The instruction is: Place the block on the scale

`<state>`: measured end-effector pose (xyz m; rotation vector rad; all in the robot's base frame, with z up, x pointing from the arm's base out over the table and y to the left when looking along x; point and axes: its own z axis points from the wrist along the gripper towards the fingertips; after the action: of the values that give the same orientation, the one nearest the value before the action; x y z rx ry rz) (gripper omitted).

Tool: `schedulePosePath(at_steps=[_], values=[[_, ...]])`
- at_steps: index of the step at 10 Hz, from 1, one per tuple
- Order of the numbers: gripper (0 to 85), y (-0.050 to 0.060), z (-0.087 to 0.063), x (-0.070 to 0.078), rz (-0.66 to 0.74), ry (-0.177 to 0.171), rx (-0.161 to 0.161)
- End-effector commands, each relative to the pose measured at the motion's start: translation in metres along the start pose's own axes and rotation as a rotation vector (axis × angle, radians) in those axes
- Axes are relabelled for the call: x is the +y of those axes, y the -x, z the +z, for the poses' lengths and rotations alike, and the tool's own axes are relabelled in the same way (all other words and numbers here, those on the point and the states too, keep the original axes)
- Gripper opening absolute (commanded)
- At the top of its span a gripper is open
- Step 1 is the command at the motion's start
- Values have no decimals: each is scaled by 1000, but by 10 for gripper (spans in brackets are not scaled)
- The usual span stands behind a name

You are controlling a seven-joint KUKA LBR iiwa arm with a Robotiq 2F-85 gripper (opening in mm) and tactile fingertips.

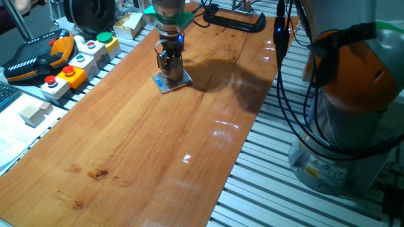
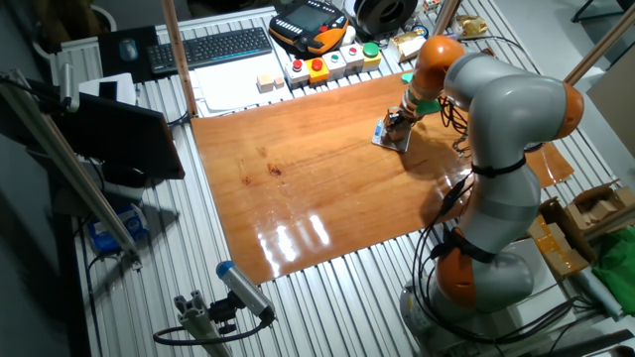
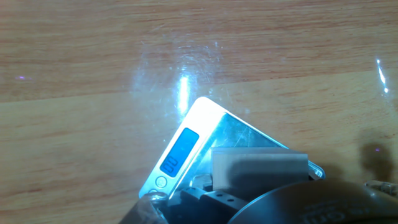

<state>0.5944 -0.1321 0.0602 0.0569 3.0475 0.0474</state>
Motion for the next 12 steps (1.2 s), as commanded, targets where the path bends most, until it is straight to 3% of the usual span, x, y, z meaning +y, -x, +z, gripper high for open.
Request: schedulePosePath(at_steps=[1, 3, 6, 12], values=[[97, 0, 0, 0, 0, 0, 0], [153, 0, 0, -1, 3, 0, -2], [320, -1, 0, 0, 8, -3, -9], [447, -2, 1, 0, 21, -2, -13]])
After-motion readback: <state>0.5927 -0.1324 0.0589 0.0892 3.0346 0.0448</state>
